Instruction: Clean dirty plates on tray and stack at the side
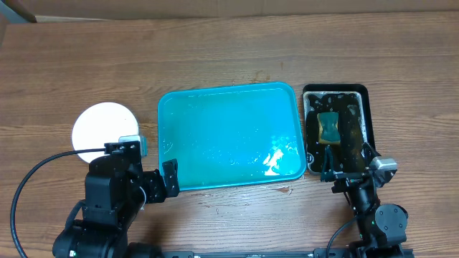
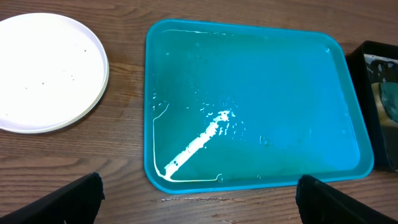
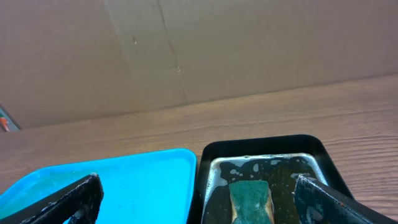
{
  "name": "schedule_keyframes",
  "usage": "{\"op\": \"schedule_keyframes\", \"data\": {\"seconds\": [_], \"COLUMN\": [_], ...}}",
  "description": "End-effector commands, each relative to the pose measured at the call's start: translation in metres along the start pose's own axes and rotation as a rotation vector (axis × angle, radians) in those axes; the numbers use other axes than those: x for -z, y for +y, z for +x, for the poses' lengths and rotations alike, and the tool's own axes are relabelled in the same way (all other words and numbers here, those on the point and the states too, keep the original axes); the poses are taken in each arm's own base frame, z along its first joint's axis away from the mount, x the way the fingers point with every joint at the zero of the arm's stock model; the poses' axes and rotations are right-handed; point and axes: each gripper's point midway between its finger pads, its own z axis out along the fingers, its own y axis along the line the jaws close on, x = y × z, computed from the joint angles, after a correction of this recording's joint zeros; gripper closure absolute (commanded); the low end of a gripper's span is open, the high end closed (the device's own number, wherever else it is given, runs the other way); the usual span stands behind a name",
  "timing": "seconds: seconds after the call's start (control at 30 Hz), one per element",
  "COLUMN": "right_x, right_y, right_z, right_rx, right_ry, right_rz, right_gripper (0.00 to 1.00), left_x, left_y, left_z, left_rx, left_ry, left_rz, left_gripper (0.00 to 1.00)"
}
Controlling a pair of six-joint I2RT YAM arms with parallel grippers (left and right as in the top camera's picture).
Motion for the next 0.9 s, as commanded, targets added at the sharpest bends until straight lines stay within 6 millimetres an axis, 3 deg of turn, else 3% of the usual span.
{"op": "schedule_keyframes", "data": {"seconds": [0.0, 0.73, 0.87], "right_x": [0.000, 0.000, 0.000], "right_y": [0.001, 0.001, 0.001], "right_z": [0.002, 0.002, 0.002], "right_rx": [0.008, 0.008, 0.008], "right_ry": [-0.003, -0.003, -0.003], "right_rz": [-0.010, -0.010, -0.010], "right_gripper": [0.00, 0.00, 0.00], "left_x": [-0.001, -0.001, 0.003], "left_y": [0.000, 0.001, 0.014], "left_z": [0.002, 0.002, 0.004], "left_rx": [0.005, 0.005, -0.024], "left_ry": [0.004, 0.004, -0.007], "left_rz": [-0.004, -0.006, -0.064], "left_gripper": [0.00, 0.00, 0.00]}}
